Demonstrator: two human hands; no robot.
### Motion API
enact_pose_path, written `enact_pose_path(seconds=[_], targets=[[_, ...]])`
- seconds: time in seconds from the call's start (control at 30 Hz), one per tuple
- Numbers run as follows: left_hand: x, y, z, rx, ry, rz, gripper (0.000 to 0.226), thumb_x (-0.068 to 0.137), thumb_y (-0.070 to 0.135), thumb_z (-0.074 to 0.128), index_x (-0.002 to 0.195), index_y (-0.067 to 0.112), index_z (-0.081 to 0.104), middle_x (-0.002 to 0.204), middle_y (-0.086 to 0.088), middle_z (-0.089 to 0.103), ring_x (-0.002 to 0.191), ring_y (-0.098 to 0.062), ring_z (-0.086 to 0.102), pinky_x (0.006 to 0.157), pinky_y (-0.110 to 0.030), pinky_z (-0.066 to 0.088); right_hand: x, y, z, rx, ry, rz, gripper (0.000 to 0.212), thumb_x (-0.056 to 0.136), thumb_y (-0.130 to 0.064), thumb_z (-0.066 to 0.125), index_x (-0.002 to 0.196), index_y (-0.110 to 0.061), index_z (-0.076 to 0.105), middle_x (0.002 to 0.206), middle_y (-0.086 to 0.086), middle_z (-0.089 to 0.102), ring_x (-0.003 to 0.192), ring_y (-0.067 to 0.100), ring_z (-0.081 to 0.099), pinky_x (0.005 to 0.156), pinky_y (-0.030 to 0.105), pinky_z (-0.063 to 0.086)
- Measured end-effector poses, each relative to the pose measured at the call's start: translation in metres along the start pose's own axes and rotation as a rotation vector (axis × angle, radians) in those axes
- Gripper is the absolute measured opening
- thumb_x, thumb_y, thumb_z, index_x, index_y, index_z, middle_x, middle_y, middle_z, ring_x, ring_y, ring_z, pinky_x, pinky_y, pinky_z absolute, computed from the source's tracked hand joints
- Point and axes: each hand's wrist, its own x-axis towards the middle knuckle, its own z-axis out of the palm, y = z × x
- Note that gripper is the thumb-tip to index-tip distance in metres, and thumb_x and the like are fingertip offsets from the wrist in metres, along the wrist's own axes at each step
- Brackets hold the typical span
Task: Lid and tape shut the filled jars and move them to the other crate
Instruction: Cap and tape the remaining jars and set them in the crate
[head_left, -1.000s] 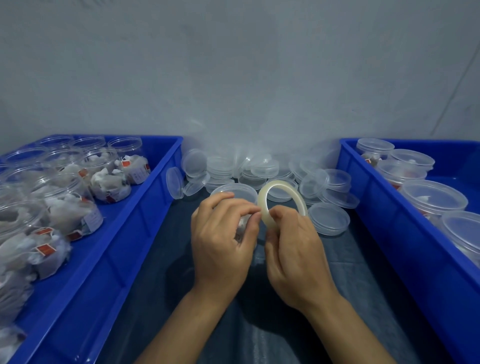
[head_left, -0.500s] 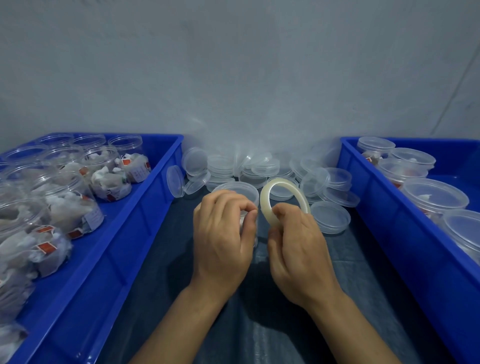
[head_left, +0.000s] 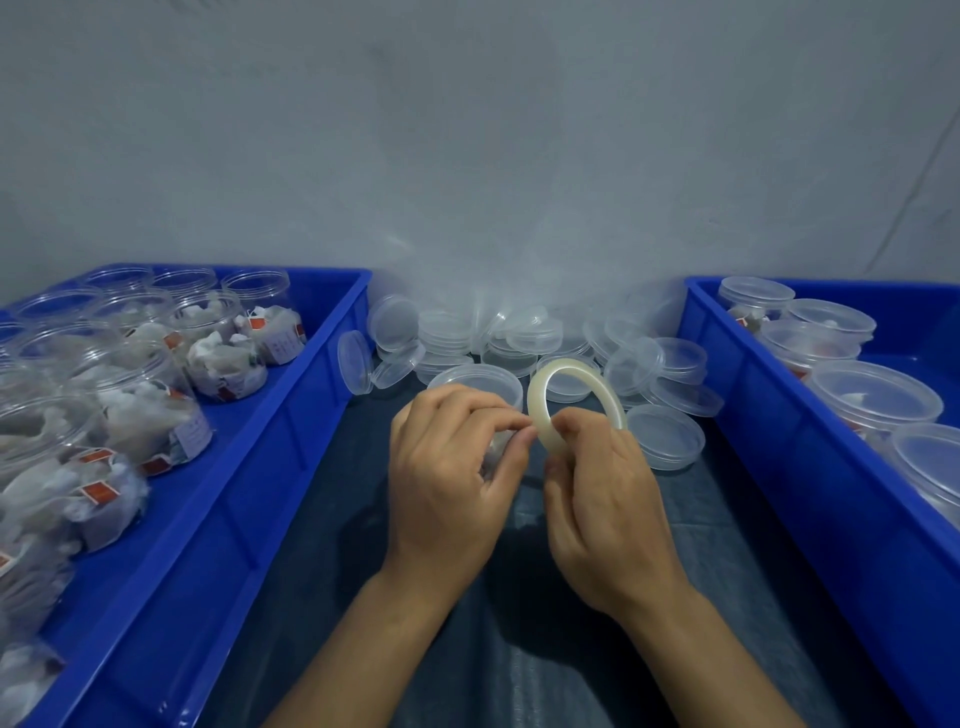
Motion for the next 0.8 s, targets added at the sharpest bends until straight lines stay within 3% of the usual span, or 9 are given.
enact_pose_path(seconds=[0.43, 0.57, 0.67, 0.8], targets=[[0.002, 0.002, -0.003, 0.015, -0.051, 0.030, 0.014, 0.102, 0.026, 0.064, 0.092, 0.019, 0.069, 0.098, 0.011, 0.068, 0.096, -0.015, 0.062, 0.088, -0.039, 0.044, 0.000, 0.004, -0.004, -0.026, 0.004, -0.005, 0.020, 0.094, -0.015, 0.050, 0.112, -0.010, 0.057, 0.090, -0.001, 0.059, 0.079, 0.016, 0.046, 0.074, 0.030, 0.033], [0.003, 0.003, -0.002, 0.017, -0.070, 0.042, 0.016, 0.103, 0.028, 0.062, 0.092, 0.019, 0.068, 0.098, 0.011, 0.067, 0.096, -0.016, 0.062, 0.090, -0.038, 0.043, 0.000, 0.007, -0.005, -0.013, 0.041, 0.020, 0.025, 0.097, -0.015, 0.057, 0.121, -0.016, 0.054, 0.088, -0.010, 0.055, 0.079, 0.010, 0.046, 0.075, 0.027, 0.034], [0.003, 0.002, -0.003, 0.002, -0.076, 0.044, 0.016, 0.103, 0.028, 0.060, 0.092, 0.019, 0.068, 0.099, 0.012, 0.067, 0.097, -0.014, 0.062, 0.090, -0.037, 0.043, 0.001, 0.009, -0.006, -0.021, 0.045, -0.036, 0.026, 0.103, -0.020, 0.056, 0.129, -0.019, 0.058, 0.084, -0.012, 0.054, 0.072, 0.016, 0.050, 0.072, 0.034, 0.039], [0.003, 0.000, -0.003, 0.002, -0.088, 0.051, 0.016, 0.104, 0.027, 0.060, 0.093, 0.018, 0.068, 0.100, 0.011, 0.067, 0.098, -0.015, 0.062, 0.090, -0.038, 0.043, 0.002, 0.011, -0.007, -0.114, 0.041, -0.110, 0.020, 0.103, -0.014, 0.057, 0.120, -0.021, 0.065, 0.074, -0.010, 0.051, 0.067, 0.021, 0.045, 0.067, 0.042, 0.040]])
